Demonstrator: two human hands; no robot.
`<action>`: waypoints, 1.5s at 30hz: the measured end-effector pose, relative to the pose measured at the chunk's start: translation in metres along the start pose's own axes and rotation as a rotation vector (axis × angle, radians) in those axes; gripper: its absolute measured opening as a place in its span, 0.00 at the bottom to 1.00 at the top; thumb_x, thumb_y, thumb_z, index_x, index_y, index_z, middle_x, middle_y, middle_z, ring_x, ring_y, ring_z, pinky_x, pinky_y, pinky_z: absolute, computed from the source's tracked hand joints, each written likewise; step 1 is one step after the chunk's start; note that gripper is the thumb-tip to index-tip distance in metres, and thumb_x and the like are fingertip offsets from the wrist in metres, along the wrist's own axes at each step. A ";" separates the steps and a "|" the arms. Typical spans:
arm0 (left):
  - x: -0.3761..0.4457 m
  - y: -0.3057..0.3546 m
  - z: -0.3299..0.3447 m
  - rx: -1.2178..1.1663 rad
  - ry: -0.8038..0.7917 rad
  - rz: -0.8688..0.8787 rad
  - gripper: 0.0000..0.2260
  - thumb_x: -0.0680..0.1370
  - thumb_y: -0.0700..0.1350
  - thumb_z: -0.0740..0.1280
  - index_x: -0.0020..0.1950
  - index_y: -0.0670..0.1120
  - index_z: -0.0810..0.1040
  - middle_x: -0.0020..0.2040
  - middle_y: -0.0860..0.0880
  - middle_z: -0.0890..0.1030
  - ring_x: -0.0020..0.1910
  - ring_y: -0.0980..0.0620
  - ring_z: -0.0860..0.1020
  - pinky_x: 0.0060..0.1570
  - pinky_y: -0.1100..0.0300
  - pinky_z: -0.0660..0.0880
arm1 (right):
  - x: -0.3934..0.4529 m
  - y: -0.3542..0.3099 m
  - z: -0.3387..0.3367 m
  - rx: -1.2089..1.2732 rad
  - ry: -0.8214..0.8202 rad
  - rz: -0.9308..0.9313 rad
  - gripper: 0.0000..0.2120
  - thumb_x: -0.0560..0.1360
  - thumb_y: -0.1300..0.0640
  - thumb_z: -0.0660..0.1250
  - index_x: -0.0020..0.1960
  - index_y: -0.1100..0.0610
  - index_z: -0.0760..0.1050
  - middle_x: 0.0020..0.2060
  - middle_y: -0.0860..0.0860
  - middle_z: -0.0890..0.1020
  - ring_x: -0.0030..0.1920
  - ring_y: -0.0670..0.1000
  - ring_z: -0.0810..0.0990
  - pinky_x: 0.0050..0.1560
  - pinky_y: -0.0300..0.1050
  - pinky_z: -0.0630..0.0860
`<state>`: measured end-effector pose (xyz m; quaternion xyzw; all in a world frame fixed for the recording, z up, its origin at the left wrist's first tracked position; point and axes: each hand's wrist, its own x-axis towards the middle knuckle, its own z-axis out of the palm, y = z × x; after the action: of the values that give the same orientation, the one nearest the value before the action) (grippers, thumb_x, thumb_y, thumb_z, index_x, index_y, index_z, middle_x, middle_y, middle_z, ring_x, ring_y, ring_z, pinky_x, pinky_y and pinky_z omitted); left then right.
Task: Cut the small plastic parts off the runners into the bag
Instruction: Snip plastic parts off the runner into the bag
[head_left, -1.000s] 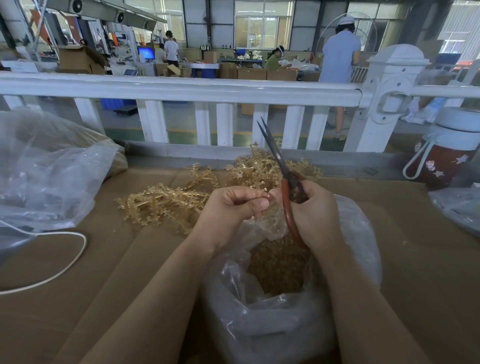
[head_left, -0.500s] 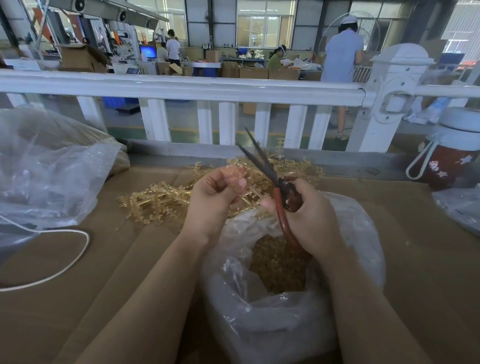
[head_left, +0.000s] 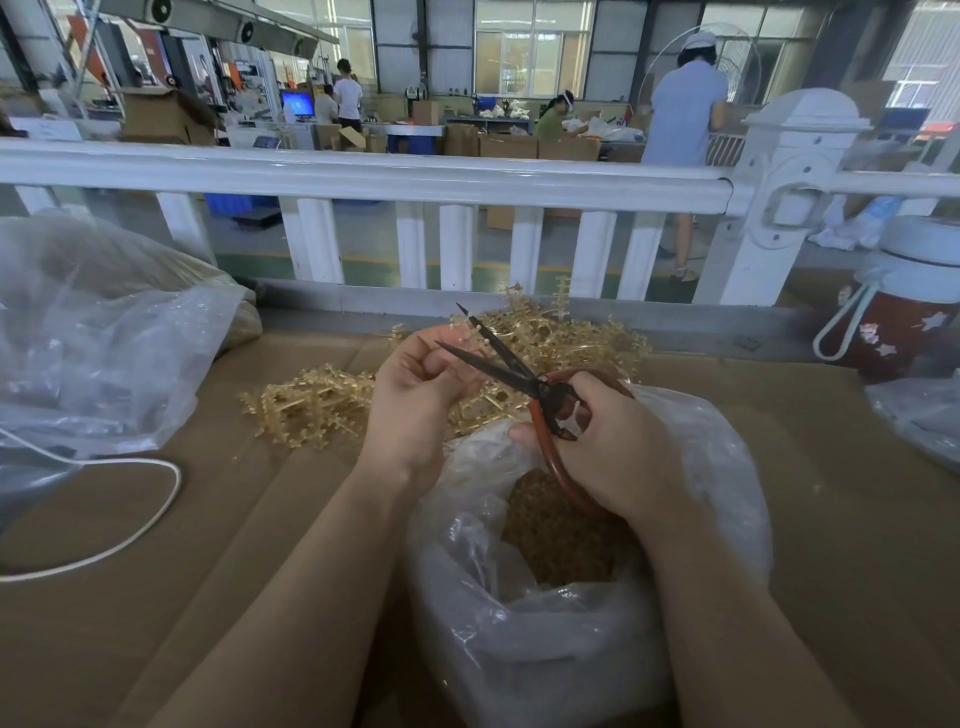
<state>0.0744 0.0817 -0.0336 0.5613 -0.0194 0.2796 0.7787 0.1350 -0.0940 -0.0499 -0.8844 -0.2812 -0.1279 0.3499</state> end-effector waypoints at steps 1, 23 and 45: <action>0.000 0.000 0.000 -0.010 0.004 -0.010 0.11 0.78 0.28 0.63 0.49 0.42 0.79 0.37 0.50 0.84 0.40 0.53 0.82 0.46 0.60 0.79 | 0.000 0.000 0.000 -0.010 0.006 -0.005 0.27 0.61 0.19 0.62 0.48 0.38 0.72 0.41 0.33 0.78 0.43 0.34 0.74 0.37 0.33 0.67; -0.005 0.006 0.007 -0.170 0.002 -0.030 0.06 0.68 0.35 0.69 0.41 0.46 0.78 0.35 0.50 0.82 0.38 0.53 0.80 0.50 0.60 0.77 | -0.002 -0.006 -0.002 -0.142 0.159 -0.051 0.35 0.62 0.17 0.55 0.44 0.47 0.78 0.33 0.37 0.77 0.33 0.38 0.72 0.34 0.29 0.66; -0.003 0.000 0.006 -0.172 -0.056 -0.053 0.06 0.69 0.35 0.70 0.45 0.39 0.78 0.40 0.47 0.83 0.42 0.52 0.81 0.49 0.62 0.79 | -0.004 -0.007 -0.003 -0.106 0.125 -0.071 0.29 0.64 0.19 0.61 0.47 0.42 0.77 0.35 0.34 0.75 0.34 0.35 0.71 0.34 0.27 0.63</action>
<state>0.0734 0.0752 -0.0324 0.5002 -0.0503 0.2406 0.8303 0.1279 -0.0935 -0.0454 -0.8814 -0.2830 -0.2097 0.3149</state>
